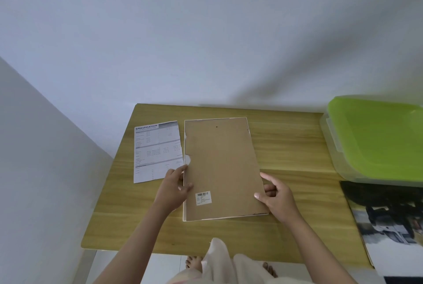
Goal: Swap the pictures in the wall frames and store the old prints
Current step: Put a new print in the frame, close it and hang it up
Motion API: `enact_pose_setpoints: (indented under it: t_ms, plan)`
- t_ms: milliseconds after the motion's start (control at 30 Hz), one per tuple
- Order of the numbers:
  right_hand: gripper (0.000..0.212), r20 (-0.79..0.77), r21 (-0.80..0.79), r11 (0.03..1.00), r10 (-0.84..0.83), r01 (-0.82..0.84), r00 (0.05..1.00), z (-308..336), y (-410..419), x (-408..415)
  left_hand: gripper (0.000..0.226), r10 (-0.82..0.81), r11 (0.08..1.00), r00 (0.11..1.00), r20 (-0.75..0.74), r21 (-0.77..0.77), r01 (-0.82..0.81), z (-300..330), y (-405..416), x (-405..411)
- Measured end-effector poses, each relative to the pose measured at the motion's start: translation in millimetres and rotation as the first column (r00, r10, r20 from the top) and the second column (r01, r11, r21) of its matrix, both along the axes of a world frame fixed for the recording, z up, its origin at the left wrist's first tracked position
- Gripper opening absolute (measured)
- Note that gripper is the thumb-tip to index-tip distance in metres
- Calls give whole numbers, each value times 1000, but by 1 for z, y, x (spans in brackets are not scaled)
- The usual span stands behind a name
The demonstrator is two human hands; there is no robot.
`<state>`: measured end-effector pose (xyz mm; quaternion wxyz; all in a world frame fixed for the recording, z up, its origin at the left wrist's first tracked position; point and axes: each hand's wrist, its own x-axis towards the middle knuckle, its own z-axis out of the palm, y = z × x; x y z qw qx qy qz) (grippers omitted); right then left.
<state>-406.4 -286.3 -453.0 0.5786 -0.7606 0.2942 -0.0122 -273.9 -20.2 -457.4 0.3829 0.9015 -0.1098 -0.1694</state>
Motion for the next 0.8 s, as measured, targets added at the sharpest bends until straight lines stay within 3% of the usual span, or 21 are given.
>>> enact_pose_setpoints:
  t_ms: [300,667,800]
  plan:
    - [62,-62,-192,977,86,-96,994,-3,2,-2,57,23,1000,998,57,-16,-22,-3,3,-3]
    - [72,-137,-299,925,200,-233,970,-6,3,2,56,8,998,997,71,55,-12,-1,1,-2]
    - [72,-170,-297,917,223,-266,960,-5,1,4,74,-61,998,998,-24,-19,60,-1,6,0]
